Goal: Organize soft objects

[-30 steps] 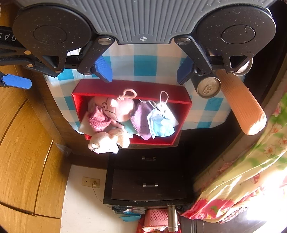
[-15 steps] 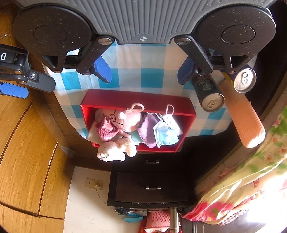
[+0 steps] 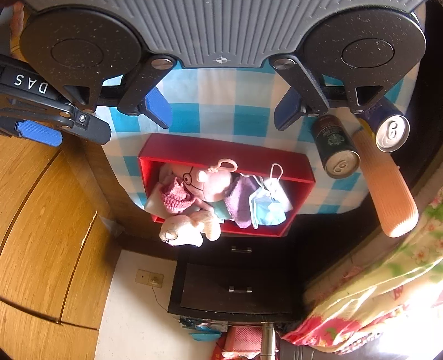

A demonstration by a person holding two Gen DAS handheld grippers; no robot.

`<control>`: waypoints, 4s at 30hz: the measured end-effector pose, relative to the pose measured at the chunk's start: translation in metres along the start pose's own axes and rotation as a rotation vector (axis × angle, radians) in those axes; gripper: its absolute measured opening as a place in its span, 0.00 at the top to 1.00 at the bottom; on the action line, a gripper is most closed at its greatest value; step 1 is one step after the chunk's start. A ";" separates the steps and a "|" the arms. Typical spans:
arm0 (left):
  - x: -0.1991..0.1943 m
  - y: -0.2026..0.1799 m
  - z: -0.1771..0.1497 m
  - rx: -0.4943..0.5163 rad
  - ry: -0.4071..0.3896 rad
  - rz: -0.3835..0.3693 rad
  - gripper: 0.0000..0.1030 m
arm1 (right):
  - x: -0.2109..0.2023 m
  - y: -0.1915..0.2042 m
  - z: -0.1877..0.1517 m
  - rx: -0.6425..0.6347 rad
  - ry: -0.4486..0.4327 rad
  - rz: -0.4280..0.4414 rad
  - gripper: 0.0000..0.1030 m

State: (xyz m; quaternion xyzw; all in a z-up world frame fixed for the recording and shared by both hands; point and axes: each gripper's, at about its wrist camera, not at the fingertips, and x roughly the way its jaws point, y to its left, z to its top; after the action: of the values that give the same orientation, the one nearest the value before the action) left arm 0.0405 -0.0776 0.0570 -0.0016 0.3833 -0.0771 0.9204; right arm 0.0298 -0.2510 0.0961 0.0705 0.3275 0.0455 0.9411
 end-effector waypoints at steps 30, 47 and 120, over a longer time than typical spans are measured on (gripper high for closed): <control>-0.012 -0.003 -0.003 0.024 -0.124 0.041 0.18 | -0.006 -0.003 0.001 0.042 -0.024 0.040 0.41; 0.002 0.003 -0.009 0.053 -0.051 0.112 0.05 | 0.008 -0.027 -0.006 0.110 0.040 -0.010 0.27; 0.083 0.060 -0.062 0.071 0.209 0.127 0.05 | 0.093 0.017 -0.145 -0.119 -0.029 -0.115 0.18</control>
State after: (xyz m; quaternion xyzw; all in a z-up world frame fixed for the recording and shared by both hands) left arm 0.0632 -0.0264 -0.0495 0.0634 0.4735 -0.0317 0.8779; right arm 0.0113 -0.2069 -0.0698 -0.0037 0.3141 0.0098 0.9493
